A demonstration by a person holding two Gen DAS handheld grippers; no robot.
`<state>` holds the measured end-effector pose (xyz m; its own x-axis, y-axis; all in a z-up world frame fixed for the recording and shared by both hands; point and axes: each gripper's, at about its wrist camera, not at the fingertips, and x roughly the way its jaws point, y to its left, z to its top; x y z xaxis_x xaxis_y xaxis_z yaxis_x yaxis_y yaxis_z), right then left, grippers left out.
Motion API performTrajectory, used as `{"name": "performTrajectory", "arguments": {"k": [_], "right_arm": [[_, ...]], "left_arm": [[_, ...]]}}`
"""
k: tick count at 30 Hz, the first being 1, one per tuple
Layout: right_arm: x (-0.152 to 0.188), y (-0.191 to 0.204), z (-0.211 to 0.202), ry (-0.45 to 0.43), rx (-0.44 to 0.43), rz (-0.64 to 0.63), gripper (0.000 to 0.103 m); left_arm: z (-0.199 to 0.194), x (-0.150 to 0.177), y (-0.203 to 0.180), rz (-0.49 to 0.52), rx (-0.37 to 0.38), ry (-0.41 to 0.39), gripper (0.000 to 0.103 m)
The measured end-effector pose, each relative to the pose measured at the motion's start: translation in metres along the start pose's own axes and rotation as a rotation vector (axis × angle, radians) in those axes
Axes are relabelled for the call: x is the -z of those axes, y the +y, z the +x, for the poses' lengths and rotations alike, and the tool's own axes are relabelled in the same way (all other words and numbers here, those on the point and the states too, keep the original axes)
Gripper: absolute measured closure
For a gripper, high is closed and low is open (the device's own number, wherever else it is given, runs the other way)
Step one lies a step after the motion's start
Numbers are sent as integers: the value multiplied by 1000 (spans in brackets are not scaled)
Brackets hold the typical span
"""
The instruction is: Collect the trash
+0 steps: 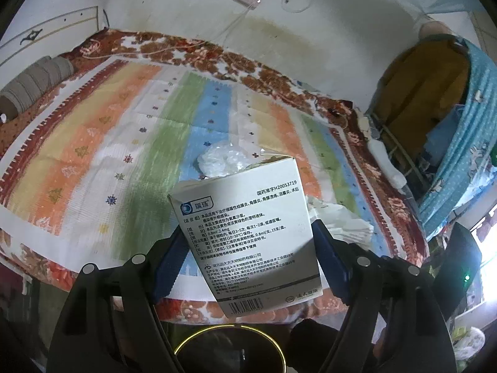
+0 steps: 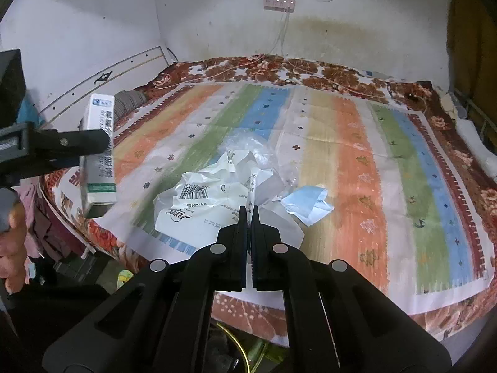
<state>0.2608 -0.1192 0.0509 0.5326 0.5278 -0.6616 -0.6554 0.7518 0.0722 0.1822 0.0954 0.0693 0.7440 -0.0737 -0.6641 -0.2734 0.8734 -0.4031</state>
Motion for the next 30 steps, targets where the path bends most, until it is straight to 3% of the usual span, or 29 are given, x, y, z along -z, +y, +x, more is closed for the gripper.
{"name": "performTrajectory", "arguments": {"k": [14,30], "right_arm": [[38,15,-38,-25,6,8,102],[101,26,-48,49,-12,28,102]], "left_arm": [[-42,43,-18,70,73,-44,27],[-58,95,-18,77,94,-22,27]]}}
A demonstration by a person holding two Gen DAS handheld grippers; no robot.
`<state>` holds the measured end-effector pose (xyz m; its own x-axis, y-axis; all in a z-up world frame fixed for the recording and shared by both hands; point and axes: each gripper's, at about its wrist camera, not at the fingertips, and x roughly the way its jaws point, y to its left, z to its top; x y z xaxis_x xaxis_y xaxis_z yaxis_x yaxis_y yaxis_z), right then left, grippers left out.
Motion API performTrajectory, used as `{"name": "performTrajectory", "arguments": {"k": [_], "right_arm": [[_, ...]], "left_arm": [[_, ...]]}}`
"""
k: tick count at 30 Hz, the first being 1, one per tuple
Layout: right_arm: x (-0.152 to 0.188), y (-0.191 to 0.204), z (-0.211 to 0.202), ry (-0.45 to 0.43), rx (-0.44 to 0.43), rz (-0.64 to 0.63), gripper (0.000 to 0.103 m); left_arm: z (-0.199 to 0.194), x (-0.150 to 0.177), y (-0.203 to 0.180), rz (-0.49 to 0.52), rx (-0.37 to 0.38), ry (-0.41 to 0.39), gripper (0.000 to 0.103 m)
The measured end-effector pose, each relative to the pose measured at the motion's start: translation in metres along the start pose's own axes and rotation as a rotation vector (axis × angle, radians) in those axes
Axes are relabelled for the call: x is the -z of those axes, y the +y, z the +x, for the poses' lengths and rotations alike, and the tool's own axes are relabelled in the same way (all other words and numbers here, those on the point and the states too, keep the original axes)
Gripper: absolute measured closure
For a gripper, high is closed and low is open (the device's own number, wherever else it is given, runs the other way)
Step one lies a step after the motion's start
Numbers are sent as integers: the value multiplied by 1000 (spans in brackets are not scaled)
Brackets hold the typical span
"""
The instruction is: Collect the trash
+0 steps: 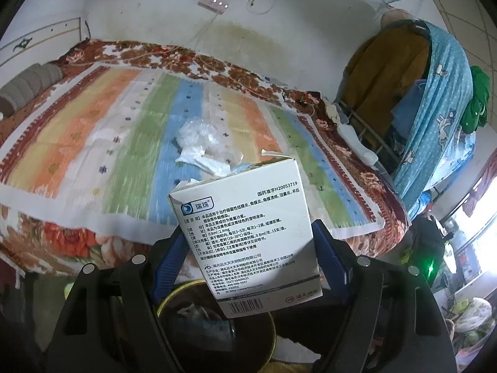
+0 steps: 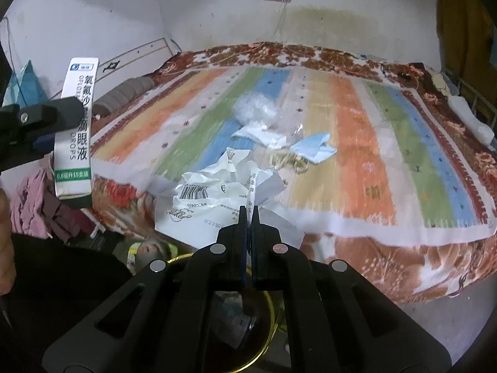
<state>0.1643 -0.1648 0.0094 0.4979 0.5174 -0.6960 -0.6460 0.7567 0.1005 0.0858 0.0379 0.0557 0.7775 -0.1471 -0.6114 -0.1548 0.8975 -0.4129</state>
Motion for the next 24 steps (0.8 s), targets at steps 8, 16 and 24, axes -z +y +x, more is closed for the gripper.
{"name": "performTrajectory", "arguments": {"k": [8,16,24], "right_arm": [[31,11,4,65,-11,-9,102],[58,18,19,156,-7,-6,102],[75,19,32,228,-1,10,102]], "left_arm": [[0,32,3,-22,-16,37,27],[11,54,6,-42,-45,95,27],[31,71,9,-70,-75,187,27]]}}
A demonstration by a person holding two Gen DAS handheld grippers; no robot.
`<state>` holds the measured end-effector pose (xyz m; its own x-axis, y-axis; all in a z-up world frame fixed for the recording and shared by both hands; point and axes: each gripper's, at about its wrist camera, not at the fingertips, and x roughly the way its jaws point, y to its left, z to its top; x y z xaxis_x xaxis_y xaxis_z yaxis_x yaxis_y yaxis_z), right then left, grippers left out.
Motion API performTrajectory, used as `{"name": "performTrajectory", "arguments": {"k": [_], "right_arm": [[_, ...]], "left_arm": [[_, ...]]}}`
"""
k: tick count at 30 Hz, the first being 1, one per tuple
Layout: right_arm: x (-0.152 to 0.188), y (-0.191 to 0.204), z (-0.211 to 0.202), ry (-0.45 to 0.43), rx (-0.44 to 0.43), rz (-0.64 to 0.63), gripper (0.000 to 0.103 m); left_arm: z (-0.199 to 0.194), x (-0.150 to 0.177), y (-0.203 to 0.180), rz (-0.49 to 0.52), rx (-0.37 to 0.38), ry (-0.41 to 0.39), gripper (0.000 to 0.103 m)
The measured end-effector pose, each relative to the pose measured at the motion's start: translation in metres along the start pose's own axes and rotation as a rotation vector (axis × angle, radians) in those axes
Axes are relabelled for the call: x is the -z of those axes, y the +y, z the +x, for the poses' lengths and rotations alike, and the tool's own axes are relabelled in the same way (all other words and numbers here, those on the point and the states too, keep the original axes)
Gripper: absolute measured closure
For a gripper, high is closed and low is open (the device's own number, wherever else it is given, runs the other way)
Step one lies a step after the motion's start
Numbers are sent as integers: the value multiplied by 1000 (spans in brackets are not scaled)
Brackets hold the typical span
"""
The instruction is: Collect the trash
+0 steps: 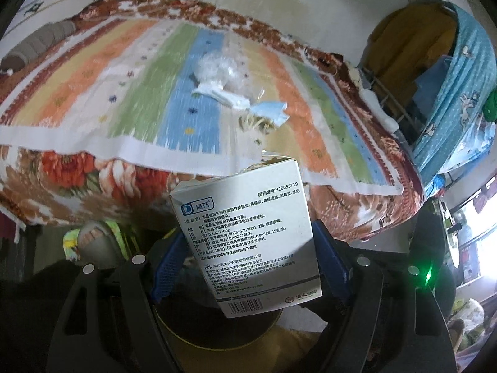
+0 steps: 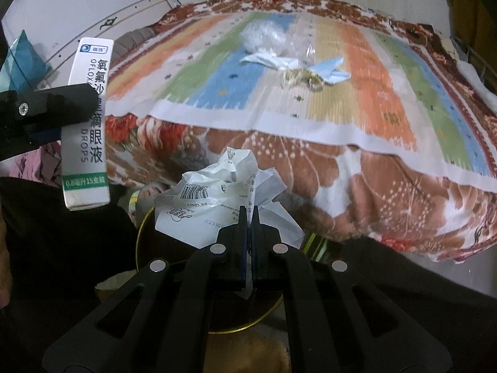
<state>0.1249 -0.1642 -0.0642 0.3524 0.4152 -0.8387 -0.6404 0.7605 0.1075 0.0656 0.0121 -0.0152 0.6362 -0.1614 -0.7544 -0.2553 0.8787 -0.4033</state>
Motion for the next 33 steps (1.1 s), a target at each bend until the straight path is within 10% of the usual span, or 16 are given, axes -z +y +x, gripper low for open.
{"name": "performTrajectory", "arguments": {"k": [10,15,33], "right_arm": [[9,2,21,78,-10,35,100],[10,-1,26,102,-37,64,62],[0,-9,15,49,-30,84,49]], "left_arm": [[16,3,14,-88,-14,79,26],[22,3,24,-163,15,115,17],[12,-8,33,-152,-63,54,15]]}}
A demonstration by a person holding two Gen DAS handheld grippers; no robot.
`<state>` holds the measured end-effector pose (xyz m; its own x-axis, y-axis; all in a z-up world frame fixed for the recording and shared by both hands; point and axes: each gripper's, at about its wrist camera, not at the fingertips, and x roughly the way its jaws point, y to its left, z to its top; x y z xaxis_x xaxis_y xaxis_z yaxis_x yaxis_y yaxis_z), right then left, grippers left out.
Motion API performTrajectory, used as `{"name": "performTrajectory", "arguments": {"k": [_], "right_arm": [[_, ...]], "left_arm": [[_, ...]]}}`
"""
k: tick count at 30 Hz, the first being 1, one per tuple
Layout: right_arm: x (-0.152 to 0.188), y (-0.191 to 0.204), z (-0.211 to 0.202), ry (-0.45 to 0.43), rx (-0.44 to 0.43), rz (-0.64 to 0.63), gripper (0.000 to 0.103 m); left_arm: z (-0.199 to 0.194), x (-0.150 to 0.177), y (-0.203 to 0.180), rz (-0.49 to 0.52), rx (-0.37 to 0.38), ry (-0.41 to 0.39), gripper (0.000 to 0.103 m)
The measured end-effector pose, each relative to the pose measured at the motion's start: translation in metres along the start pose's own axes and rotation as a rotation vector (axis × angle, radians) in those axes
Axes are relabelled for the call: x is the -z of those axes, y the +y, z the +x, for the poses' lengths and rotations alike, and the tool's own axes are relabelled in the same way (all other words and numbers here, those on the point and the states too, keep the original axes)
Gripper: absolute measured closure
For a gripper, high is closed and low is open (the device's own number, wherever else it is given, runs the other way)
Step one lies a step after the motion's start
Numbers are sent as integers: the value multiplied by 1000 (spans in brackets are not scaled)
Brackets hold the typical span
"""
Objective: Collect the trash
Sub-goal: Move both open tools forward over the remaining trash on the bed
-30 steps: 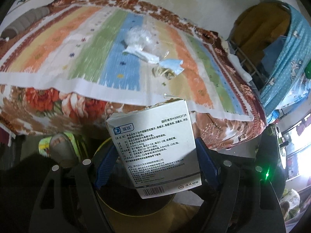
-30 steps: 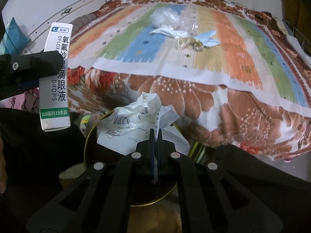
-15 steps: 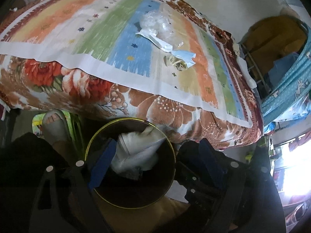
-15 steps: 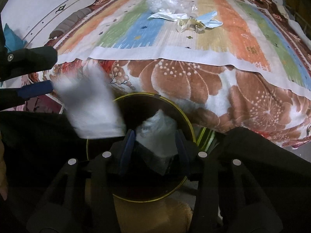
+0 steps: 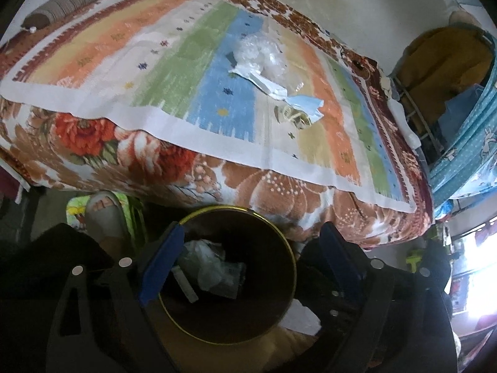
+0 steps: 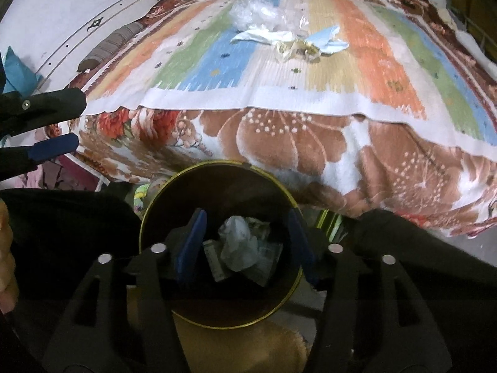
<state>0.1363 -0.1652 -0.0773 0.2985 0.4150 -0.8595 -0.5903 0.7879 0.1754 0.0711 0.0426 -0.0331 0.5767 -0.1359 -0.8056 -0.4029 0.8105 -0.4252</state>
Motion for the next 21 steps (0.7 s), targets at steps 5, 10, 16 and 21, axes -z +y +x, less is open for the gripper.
{"name": "performTrajectory", "arguments": {"k": [5,10,16,21], "right_arm": [[-6,-3,-6,-23,-8,6,43],[-14,-8,-11,-43,-22,19,26],[-28,-13,-18,-69,-24,21,9],[-45,-14,-23,-87,-15,-5,9]], "left_arm": [[-2,-4,3,0,-31,-27,7],[-1,-8,4,-6,-80,-54,6],[2,-22,4,0,-84,-57,6],[0,-40,2,3,-58,-60,6]]}}
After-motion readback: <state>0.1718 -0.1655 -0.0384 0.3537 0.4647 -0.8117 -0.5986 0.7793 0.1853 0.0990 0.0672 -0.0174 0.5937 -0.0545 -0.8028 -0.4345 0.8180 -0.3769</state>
